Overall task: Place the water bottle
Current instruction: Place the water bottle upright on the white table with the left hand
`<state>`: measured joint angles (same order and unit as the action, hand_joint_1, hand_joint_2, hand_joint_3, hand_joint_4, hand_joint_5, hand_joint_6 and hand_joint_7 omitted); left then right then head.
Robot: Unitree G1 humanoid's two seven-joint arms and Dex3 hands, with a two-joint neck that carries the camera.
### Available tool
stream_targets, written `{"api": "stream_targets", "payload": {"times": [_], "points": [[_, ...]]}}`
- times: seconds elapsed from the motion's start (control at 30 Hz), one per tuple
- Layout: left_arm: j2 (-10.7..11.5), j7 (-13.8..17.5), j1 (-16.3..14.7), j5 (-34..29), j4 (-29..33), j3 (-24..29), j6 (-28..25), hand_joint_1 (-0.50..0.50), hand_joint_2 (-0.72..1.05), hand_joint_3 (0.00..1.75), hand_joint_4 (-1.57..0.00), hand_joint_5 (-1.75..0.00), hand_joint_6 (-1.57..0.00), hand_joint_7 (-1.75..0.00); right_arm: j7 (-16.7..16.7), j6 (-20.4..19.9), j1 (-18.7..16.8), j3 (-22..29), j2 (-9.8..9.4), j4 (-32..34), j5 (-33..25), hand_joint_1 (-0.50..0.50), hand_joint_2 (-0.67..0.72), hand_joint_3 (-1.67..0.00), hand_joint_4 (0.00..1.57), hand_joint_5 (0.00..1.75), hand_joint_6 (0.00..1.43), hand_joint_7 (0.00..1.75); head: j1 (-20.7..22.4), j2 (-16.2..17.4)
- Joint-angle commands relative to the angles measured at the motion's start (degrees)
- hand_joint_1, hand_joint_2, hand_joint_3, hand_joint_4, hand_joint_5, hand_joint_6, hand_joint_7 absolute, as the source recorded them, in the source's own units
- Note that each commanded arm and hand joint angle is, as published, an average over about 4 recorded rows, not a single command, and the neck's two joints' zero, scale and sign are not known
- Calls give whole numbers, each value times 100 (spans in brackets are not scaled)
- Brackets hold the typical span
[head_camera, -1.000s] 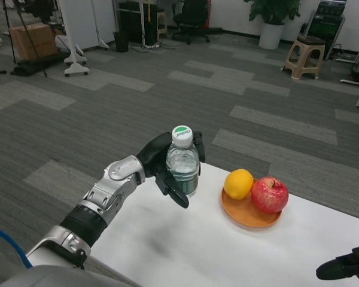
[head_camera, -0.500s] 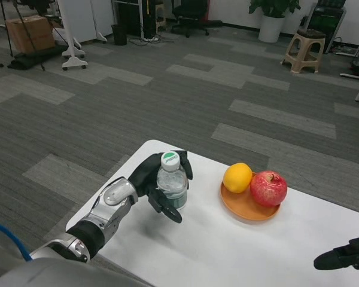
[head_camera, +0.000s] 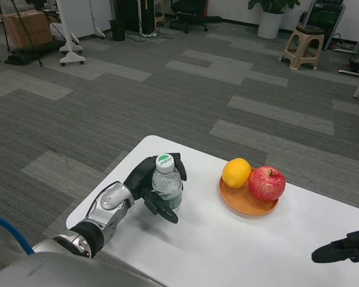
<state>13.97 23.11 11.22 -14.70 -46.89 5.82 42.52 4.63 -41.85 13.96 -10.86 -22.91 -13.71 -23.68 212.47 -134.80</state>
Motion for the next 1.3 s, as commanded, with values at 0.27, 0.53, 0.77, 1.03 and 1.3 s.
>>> {"api": "stream_targets", "payload": {"times": [0.27, 0.53, 0.77, 1.03, 1.3], "points": [[5, -4, -85, 72, -286, -32, -113, 50, 87, 15, -106, -175, -111, -159, 29, -16, 72, -21, 5, -4, -23, -25, 53, 0, 0, 0, 0, 0, 24, 31], [0, 0, -85, 63, -286, -32, -113, 50, 80, 11, -74, -175, -83, -169, 29, -16, 37, -12, 5, 53, -23, -25, 53, 0, 0, 0, 0, 0, 30, 39], [0, -2, -111, 6, -279, -37, -113, 50, 89, 15, -38, -175, -50, -162, 29, -25, -1, -1, 8, 121, -23, -25, 53, 0, 0, 0, 0, 0, 18, 0], [0, -9, -111, -244, -295, -4, -20, 50, 83, 17, -46, -175, -65, -154, 29, -25, -7, 14, 23, 139, -23, -25, 53, 0, 0, 0, 0, 0, 63, -34], [-8, -53, -111, -620, -359, -81, 83, 50, 94, 17, -42, -175, -63, -154, 29, -27, -5, 12, 36, 110, -23, -25, 53, 0, 0, 0, 0, 0, 94, -13]]}}
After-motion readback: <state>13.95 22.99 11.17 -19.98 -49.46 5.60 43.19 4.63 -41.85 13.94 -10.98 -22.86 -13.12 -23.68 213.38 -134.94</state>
